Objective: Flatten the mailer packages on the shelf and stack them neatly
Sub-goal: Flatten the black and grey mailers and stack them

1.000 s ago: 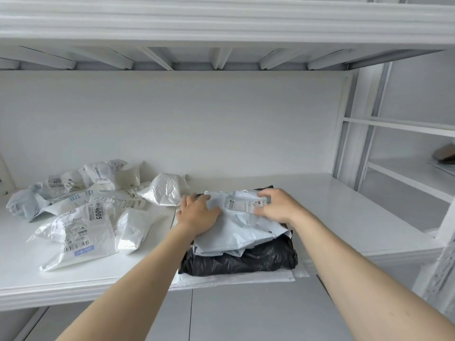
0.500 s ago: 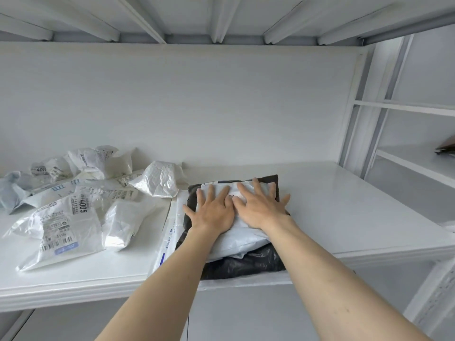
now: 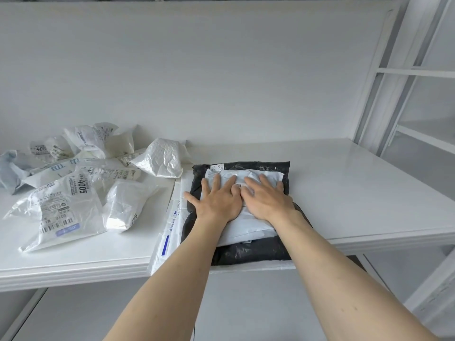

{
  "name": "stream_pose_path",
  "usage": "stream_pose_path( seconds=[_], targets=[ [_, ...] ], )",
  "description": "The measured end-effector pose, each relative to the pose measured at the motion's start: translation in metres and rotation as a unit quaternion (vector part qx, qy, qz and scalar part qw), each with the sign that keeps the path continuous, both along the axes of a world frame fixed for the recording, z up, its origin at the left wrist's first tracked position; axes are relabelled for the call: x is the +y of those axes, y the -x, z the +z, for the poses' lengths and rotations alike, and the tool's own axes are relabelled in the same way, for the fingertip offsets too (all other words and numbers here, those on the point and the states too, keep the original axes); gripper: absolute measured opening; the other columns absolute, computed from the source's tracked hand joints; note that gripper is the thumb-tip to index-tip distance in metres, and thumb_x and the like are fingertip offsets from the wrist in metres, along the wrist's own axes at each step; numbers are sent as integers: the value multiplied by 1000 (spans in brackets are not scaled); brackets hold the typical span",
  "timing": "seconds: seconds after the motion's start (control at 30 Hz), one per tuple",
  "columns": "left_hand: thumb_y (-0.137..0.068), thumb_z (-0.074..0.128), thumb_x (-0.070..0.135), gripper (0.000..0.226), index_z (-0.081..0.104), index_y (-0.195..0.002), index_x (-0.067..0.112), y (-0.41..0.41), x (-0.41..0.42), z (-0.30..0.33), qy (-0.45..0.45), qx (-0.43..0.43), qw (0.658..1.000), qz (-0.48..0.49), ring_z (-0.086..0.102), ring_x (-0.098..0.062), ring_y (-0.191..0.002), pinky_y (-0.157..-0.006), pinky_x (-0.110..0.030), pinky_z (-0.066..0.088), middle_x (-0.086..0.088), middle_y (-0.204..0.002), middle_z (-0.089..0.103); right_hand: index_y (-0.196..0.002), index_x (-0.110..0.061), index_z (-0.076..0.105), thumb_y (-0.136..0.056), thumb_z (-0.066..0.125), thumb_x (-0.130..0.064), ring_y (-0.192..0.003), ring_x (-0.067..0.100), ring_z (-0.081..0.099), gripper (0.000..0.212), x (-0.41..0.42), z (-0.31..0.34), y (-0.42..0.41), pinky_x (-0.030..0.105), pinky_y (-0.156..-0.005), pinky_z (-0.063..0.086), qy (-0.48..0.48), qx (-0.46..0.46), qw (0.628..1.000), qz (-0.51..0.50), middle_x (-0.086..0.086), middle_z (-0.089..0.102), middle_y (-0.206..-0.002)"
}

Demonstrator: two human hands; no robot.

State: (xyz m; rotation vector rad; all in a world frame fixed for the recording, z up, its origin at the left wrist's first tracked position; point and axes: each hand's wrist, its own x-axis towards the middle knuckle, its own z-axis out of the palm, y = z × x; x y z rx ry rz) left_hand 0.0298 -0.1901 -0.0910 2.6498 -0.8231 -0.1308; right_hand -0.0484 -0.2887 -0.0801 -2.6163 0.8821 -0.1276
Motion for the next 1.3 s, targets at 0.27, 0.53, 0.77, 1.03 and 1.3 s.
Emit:
stream_pose_path(
  seconds=[0.27, 0.53, 0.77, 1.03, 1.3],
  targets=[
    [-99, 9, 44, 53, 18, -151, 46, -3, -3, 2, -44, 21, 999, 0, -3, -23, -151, -103, -75, -13, 8, -164, 5, -152, -43, 23, -101, 14, -52, -150, 27, 1, 52, 5, 14, 7, 50, -118, 6, -8, 60, 998, 20, -7, 5, -164],
    [-100, 15, 41, 50, 40, -143, 34, 7, 9, 22, 4, 0, 1000, 0, 20, -23, -145, -109, -66, 11, 5, -157, 29, -125, -47, 55, -89, 25, -58, -142, 32, 28, 48, -3, 19, 16, 53, -111, 26, -81, -29, 996, -16, -6, 39, -151],
    [-94, 38, 34, 50, 40, -144, 29, -14, 46, 30, 53, 33, 997, 47, 42, -27, -133, -109, -47, 35, 0, -151, 37, -149, -36, 34, -95, 42, -47, -147, 23, 23, 56, -15, 26, 34, 44, -118, 23, -154, -121, 980, -22, -2, 18, -162],
    [-93, 37, 32, 52, 40, -145, 24, -17, 71, 33, 73, 42, 996, 38, 43, -29, -133, -108, -46, 38, -4, -153, 33, -148, -32, 40, -98, 39, -46, -143, 23, 31, 51, 8, 31, 21, 40, -116, 25, -108, -82, 990, 31, -4, 32, -157],
    [-80, 12, 59, 72, 31, -146, 35, -19, 74, 29, 52, 52, 997, 22, 11, -31, -149, -116, -55, 18, -6, -162, 11, -150, -49, 18, -95, 20, -61, -147, 42, -9, 56, 46, 40, -11, 68, -111, -2, 102, 32, 993, 46, -4, 2, -164]
  ],
)
